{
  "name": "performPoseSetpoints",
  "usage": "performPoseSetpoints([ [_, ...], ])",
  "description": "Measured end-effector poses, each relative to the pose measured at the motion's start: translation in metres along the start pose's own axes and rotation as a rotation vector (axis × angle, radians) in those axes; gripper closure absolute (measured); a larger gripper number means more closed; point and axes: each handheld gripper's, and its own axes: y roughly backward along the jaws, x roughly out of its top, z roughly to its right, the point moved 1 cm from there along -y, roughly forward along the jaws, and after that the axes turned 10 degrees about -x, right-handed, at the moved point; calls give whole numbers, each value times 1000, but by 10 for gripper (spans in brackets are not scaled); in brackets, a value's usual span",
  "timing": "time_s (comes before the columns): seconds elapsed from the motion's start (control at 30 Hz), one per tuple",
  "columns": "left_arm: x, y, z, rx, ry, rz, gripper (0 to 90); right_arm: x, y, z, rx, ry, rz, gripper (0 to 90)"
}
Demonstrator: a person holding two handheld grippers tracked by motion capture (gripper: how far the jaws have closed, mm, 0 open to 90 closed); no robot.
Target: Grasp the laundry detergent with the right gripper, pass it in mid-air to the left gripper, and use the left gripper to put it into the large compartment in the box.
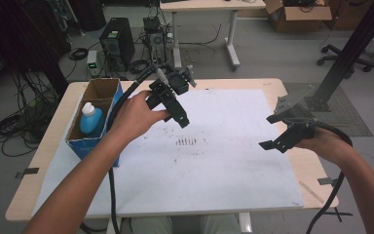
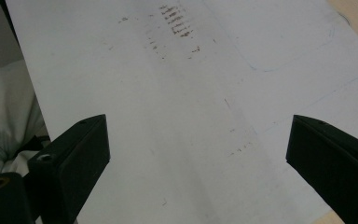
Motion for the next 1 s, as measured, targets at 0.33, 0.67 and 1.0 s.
performPoseSetpoints([
  [0.33,-5,-3,3,-20,-34,-3,58,4,2,-2,-3,5,-3,56],
  [0.67,-6,-3,5,-38,-69,-3,59,2,1,1,-7,-2,-4,56],
  [1.0,-9,2,8,-36,-81,11,60,5,0,-1,-3,7,-5,56],
])
